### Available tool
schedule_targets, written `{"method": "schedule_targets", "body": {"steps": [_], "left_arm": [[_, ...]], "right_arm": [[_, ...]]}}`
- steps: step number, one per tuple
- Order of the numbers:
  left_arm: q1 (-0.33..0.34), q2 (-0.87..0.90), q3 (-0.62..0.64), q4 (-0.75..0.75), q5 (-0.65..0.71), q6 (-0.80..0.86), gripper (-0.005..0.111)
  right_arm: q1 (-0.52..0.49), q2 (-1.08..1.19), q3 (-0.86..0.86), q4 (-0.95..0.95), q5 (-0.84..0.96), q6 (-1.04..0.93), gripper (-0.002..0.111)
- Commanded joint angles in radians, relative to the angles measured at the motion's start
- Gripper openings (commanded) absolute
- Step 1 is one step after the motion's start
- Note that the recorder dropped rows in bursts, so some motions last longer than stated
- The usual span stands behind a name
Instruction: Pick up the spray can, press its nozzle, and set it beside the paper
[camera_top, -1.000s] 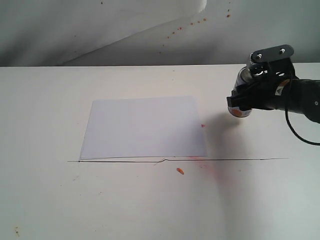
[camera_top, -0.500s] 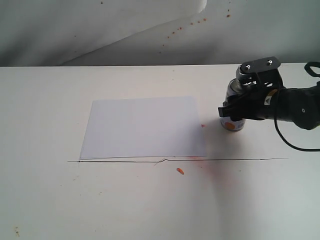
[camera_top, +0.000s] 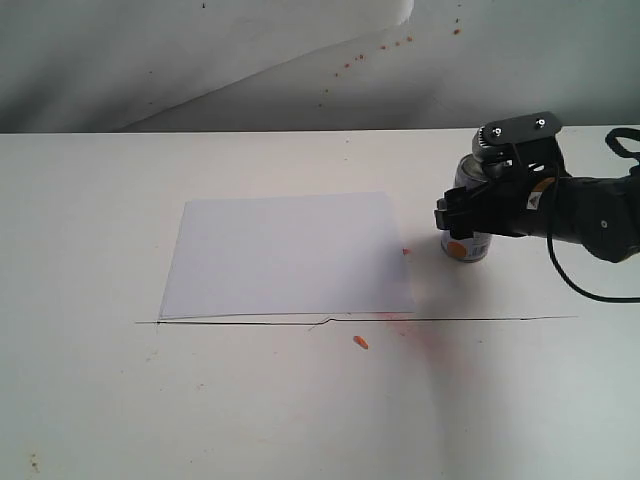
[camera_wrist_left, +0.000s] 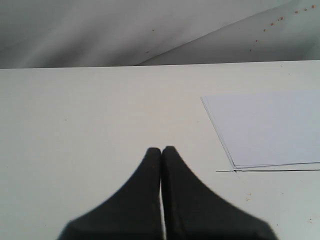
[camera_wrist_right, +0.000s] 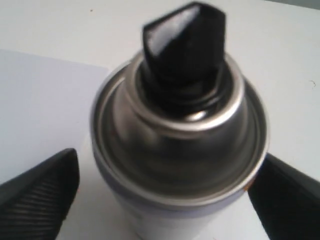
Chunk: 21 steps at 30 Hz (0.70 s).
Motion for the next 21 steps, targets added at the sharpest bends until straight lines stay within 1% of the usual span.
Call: {"method": "schedule_targets", "body": {"steps": [1, 6, 15, 21], "left_arm": [[-0.005, -0.005, 0.005, -0.001, -0.015, -0.001, 0.0], [-0.005, -0.005, 0.005, -0.001, -0.015, -0.001, 0.0], [-0.005, -0.005, 0.005, -0.001, -0.015, -0.001, 0.0], [-0.005, -0.005, 0.005, -0.001, -0.015, -0.001, 0.0]], "right_arm": [[0.002, 0.025, -0.005, -0.005, -0.047, 0.035, 0.089], [0.002, 0.08, -0.005, 0.022, -0.084, 0.048, 0.089], [0.002, 0.083, -0.005, 0.085, -0.186, 0.048, 0.089], [0.002, 0.083, -0.005, 0.092, -0.24, 0.048, 0.085]]}}
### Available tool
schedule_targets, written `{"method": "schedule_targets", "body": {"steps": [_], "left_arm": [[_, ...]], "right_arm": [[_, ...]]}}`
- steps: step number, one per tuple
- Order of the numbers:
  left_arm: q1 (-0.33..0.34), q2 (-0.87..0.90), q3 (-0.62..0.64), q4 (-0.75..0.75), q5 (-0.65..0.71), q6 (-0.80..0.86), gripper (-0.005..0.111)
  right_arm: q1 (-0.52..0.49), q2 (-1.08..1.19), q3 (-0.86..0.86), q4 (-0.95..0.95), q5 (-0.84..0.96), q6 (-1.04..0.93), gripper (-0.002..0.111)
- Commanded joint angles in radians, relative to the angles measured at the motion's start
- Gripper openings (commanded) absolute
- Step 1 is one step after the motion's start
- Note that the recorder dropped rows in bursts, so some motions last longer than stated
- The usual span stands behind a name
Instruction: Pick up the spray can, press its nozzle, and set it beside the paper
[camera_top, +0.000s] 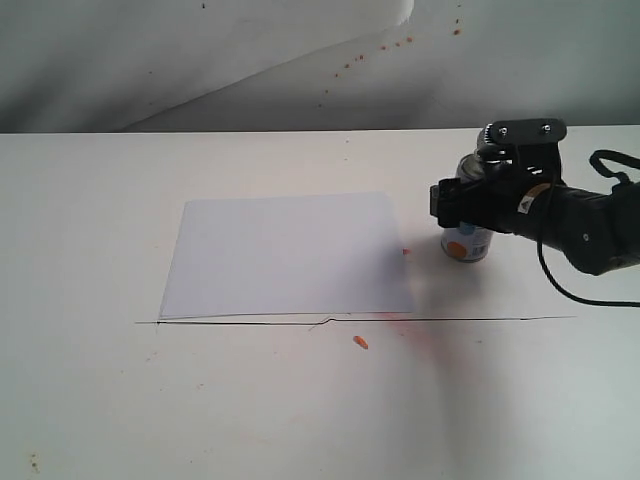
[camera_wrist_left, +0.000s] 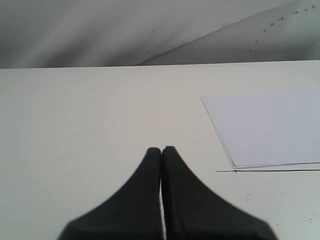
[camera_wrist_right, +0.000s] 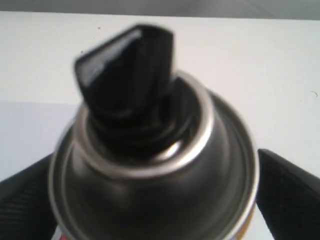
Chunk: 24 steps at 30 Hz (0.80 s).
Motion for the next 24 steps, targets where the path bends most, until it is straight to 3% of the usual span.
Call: {"method": "schedule_targets", "body": {"steps": [1, 10, 13, 16, 21, 24], "left_arm": [[-0.005, -0.005, 0.005, -0.001, -0.015, -0.001, 0.0], [-0.005, -0.005, 0.005, -0.001, -0.015, -0.001, 0.0], [-0.005, -0.005, 0.005, -0.001, -0.015, -0.001, 0.0], [-0.005, -0.005, 0.005, -0.001, -0.015, -0.001, 0.0], [-0.005, -0.005, 0.005, -0.001, -0.015, -0.001, 0.0], [-0.005, -0.005, 0.005, -0.001, -0.015, -0.001, 0.0]], "right_arm": [[0.002, 0.003, -0.005, 0.01, -0.052, 0.003, 0.085], [0.002, 0.055, -0.005, 0.01, -0.099, 0.004, 0.085], [0.002, 0.069, -0.005, 0.012, -0.112, 0.004, 0.08], [0.002, 0.082, -0.005, 0.052, -0.113, 0.004, 0.061], [0.002, 0.076, -0.005, 0.054, -0.113, 0.006, 0.0], [0.002, 0.052, -0.005, 0.032, -0.117, -0.007, 0.0]]}}
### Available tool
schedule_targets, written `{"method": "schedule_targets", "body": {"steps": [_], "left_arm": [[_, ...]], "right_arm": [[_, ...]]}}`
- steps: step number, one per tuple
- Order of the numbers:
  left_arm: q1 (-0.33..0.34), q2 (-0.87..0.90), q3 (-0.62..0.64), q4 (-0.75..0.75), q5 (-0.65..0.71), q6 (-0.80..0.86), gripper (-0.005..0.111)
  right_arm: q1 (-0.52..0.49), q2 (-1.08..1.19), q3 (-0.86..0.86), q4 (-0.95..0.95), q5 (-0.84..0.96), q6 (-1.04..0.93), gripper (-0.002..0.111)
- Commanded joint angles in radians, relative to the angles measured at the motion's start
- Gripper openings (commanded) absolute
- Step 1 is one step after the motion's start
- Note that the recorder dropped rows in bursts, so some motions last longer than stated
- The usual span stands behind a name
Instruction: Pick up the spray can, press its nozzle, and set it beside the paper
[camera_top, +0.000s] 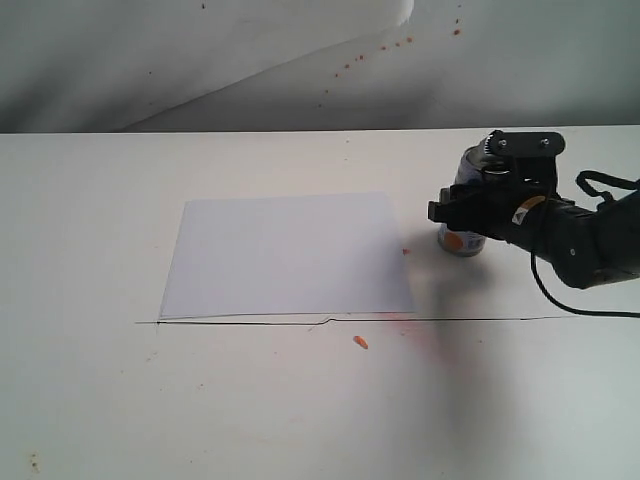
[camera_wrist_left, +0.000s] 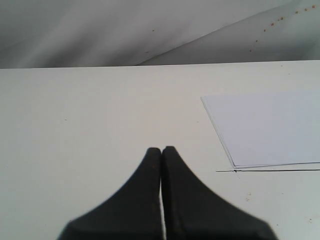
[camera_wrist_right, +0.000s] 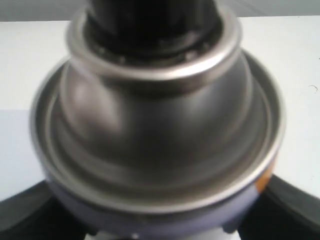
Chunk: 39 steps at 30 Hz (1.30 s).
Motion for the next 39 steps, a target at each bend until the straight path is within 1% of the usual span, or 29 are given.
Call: {"method": "schedule_targets", "body": {"steps": [1, 3, 5, 8, 11, 14, 19, 21, 24, 29, 32, 34, 39], "left_arm": [[-0.005, -0.005, 0.005, -0.001, -0.015, -0.001, 0.0], [-0.005, -0.005, 0.005, -0.001, -0.015, -0.001, 0.0], [-0.005, -0.005, 0.005, -0.001, -0.015, -0.001, 0.0], [-0.005, -0.005, 0.005, -0.001, -0.015, -0.001, 0.0], [-0.005, -0.005, 0.005, -0.001, -0.015, -0.001, 0.0], [-0.005, -0.005, 0.005, -0.001, -0.015, -0.001, 0.0], [-0.005, -0.005, 0.005, -0.001, -0.015, -0.001, 0.0], [-0.005, -0.005, 0.005, -0.001, -0.015, -0.001, 0.0], [-0.005, -0.005, 0.005, -0.001, -0.015, -0.001, 0.0], [-0.005, -0.005, 0.005, -0.001, -0.015, -0.001, 0.0], [-0.005, -0.005, 0.005, -0.001, -0.015, -0.001, 0.0], [-0.005, -0.005, 0.005, -0.001, -0.015, -0.001, 0.0], [-0.005, -0.005, 0.005, -0.001, -0.015, -0.001, 0.0]], "right_arm": [[0.002, -0.042, -0.005, -0.03, -0.003, -0.007, 0.0], [0.002, -0.083, -0.011, -0.074, 0.022, -0.007, 0.0], [0.002, -0.121, -0.053, -0.126, 0.141, -0.026, 0.0], [0.002, -0.142, -0.207, -0.247, 0.48, -0.045, 0.0], [0.002, -0.14, -0.373, -0.252, 0.772, -0.073, 0.0], [0.002, -0.14, -0.509, -0.151, 0.941, -0.235, 0.0], [0.002, -0.117, -0.678, 0.183, 1.165, -0.693, 0.0], [0.002, -0.094, -0.725, 0.236, 1.251, -0.803, 0.0], [0.002, -0.054, -0.761, 0.254, 1.317, -0.9, 0.0], [0.002, -0.011, -0.761, 0.281, 1.344, -1.057, 0.0], [0.002, 0.004, -0.761, 0.347, 1.37, -1.147, 0.0], [0.007, 0.011, -0.761, 0.382, 1.376, -1.177, 0.0], [0.042, 0.011, -0.761, 0.341, 1.406, -1.182, 0.0]]}}
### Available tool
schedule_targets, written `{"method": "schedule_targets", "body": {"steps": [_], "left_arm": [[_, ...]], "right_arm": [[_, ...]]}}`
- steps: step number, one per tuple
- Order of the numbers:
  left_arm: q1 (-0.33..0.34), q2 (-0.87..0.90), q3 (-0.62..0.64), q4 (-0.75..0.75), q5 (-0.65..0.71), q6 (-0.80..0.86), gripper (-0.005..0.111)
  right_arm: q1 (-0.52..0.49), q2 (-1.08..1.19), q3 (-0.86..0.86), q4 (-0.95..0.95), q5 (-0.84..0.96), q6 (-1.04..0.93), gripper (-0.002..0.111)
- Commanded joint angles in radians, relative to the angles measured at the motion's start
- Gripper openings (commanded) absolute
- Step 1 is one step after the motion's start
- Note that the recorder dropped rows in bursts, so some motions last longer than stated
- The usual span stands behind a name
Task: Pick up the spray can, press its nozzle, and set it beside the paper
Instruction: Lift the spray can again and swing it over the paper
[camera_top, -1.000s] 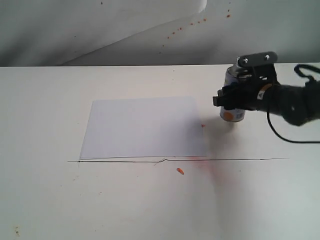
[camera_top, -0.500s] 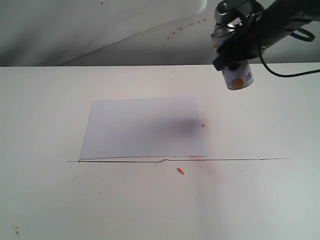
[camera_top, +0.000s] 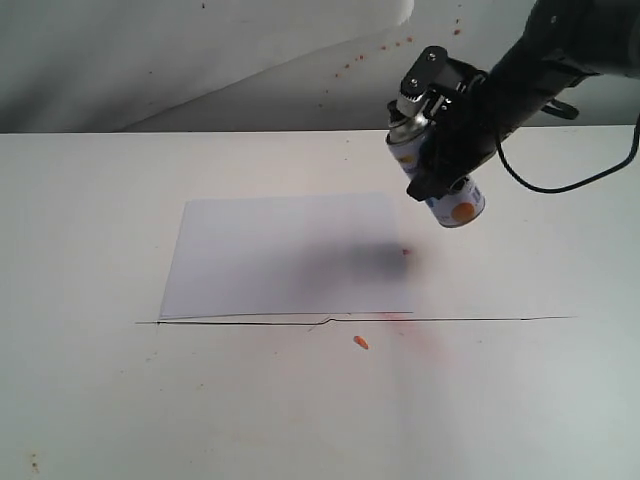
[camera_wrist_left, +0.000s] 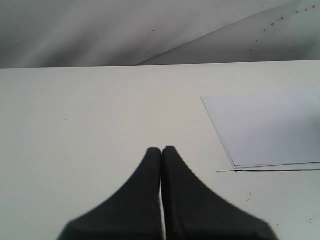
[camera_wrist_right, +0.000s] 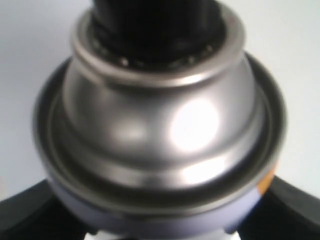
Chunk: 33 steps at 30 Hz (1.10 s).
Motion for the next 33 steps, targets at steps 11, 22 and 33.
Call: {"method": "schedule_targets", "body": {"steps": [11, 22, 33], "left_arm": [[-0.005, -0.005, 0.005, -0.001, -0.015, -0.001, 0.0], [-0.005, -0.005, 0.005, -0.001, -0.015, -0.001, 0.0], [-0.005, -0.005, 0.005, -0.001, -0.015, -0.001, 0.0]], "right_arm": [[0.191, -0.011, -0.017, -0.182, 0.026, -0.019, 0.0], [0.268, -0.011, -0.037, -0.25, 0.02, 0.008, 0.0], [0.307, 0.17, -0.39, -0.384, 0.304, 0.222, 0.0]]}}
